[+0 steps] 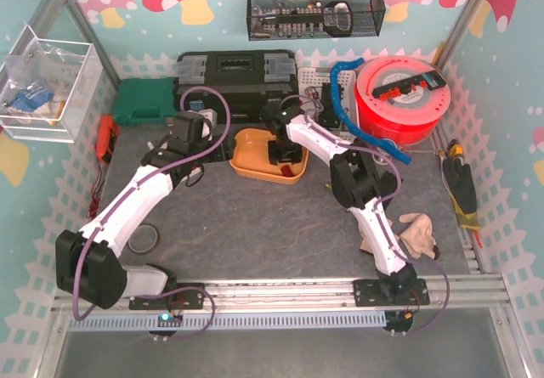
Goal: Install the large spring
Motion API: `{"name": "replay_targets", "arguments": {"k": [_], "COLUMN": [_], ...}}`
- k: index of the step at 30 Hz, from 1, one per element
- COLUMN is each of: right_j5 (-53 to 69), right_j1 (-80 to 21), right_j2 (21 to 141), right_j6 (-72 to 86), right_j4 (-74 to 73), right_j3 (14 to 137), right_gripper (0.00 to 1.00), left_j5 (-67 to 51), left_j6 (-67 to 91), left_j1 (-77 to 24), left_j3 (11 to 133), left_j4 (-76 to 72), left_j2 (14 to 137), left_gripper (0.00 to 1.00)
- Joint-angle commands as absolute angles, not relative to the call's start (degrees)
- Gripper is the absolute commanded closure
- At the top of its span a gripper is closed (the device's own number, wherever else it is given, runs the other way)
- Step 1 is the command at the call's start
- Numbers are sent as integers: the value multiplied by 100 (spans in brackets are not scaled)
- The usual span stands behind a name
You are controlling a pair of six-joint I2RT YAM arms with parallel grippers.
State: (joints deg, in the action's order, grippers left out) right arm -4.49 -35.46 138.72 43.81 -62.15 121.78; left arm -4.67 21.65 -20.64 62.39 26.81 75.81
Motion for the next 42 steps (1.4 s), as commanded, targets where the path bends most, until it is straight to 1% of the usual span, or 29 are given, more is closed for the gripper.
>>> {"name": "replay_targets", "arguments": {"k": [1, 4, 11, 19, 26, 30, 33, 35, 39, 42], "right_j5": [-300, -170, -9, 122, 70, 150, 189, 109, -69, -199], "right_j1": [-3485, -3470, -3406, -3352, -3345, -3347, -3340, -3346, -3340, -3328], "right_j2": [13657, 13488, 13042, 12887, 13028, 13032, 12996, 13011, 13121, 13379], "right_j6": [2897, 2430, 1946, 1938, 1990, 2071, 2071, 2023, 1824, 1660], "right_j4": [-6017, -6034, -6009, -5889, -5865, -5842, -5696, -5610, -5401, -5284], "right_j3": [12577, 12409, 11666, 11084, 10996, 10848, 10666, 10644, 11045, 11617], "right_gripper": [44, 44, 44, 44, 44, 49, 56, 63, 75, 77], "left_j5": [-440, -471, -550, -618, -616, -583, -563, -570, -581, -602], "left_j6": [2096, 2121, 2180, 2245, 2252, 2260, 2267, 2283, 2285, 2328], "left_j1": [-2083, -2083, -2083, -2083, -2083, -2075, -2059, -2061, -2049, -2050], "left_j3": [6275, 6312, 6455, 6605, 6629, 6606, 6601, 6605, 6631, 6619], "left_j4": [2707, 2707, 2703, 2706, 2709, 2708, 2711, 2715, 2709, 2706], "left_j2": [7576, 7602, 7709, 7846, 7875, 7862, 7849, 7856, 7867, 7894], "left_gripper": [27, 27, 27, 27, 27, 27, 27, 27, 27, 27]}}
